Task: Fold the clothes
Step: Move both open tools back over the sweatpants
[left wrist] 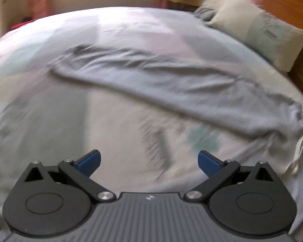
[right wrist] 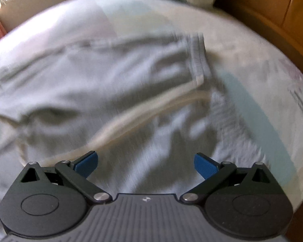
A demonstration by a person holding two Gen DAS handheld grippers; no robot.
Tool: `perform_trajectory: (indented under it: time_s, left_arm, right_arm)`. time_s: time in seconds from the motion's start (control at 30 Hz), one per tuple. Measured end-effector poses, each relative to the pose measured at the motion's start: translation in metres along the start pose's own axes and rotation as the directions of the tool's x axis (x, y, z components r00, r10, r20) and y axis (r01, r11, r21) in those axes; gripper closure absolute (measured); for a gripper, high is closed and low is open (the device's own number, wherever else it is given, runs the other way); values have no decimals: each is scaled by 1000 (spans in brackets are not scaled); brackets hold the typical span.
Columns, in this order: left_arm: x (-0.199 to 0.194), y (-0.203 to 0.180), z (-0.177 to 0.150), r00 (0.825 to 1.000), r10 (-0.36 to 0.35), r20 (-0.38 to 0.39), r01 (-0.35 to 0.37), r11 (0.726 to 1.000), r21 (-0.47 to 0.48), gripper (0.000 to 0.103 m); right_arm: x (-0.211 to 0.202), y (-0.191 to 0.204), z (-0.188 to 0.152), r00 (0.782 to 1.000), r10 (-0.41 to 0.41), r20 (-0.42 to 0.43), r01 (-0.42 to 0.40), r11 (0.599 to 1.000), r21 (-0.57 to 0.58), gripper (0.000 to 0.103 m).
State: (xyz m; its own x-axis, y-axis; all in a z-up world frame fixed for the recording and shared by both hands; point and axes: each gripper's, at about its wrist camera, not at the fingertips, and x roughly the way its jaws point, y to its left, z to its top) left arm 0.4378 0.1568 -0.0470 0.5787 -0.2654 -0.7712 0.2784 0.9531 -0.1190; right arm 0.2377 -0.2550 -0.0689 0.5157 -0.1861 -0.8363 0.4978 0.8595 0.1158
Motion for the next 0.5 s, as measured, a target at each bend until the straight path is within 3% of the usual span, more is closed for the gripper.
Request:
perform_trajectory:
  time_s: [0.13, 0.3, 0.5]
  left_arm:
    - [54, -47, 68, 998, -42, 44, 39, 997, 71, 2]
    - [127, -86, 138, 999, -9, 39, 5, 994, 108, 2]
    - [204, -99, 165, 998, -25, -66, 28, 999, 43, 2]
  right_arm:
    - [-2, 12, 34, 992, 108, 67, -99, 987, -124, 0]
    - [2, 29, 68, 962, 241, 132, -195, 937, -289, 0]
    - [12, 30, 81, 933, 333, 139, -272, 901, -338, 0]
